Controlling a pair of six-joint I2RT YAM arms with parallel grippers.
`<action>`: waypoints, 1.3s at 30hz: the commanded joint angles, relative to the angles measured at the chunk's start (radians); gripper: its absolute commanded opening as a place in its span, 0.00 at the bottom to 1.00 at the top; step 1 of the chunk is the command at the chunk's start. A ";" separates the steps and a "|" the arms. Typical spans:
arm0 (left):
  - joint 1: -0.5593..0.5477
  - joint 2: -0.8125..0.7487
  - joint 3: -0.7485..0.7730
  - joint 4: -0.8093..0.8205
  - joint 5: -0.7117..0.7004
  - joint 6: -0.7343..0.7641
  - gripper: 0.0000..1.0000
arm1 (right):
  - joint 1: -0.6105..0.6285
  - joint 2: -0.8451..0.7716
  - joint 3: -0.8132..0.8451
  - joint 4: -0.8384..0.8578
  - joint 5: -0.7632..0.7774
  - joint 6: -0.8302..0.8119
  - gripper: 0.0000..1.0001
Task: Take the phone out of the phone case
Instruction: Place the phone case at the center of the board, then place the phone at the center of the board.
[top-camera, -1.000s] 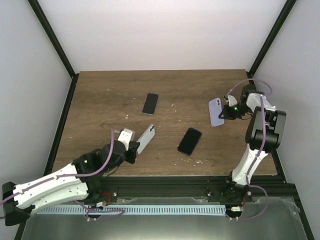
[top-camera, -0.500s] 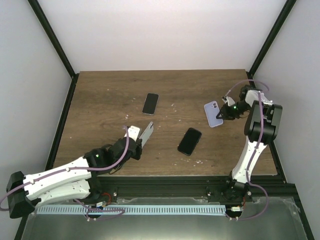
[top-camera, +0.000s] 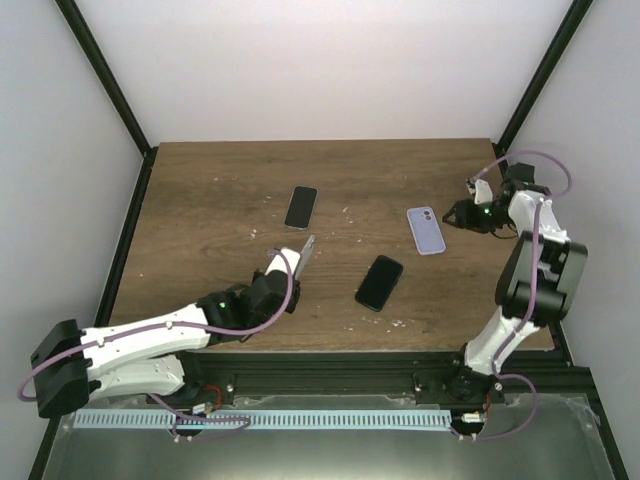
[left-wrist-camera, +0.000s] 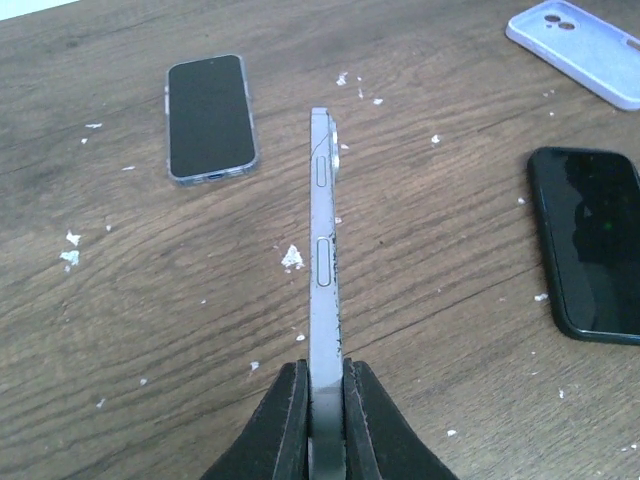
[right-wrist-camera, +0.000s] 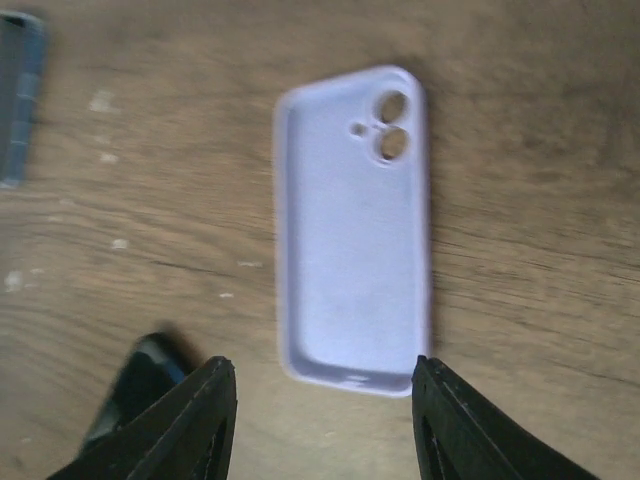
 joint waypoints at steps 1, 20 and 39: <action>-0.029 0.060 0.046 0.165 -0.062 0.081 0.00 | 0.012 -0.200 -0.084 0.072 -0.184 0.071 0.49; -0.096 0.362 0.226 0.391 -0.418 0.407 0.00 | 0.380 -0.308 -0.143 0.380 -0.556 0.341 0.59; -0.230 0.719 0.255 1.402 -0.750 1.514 0.00 | 0.568 -0.268 -0.159 0.532 -0.586 0.597 0.58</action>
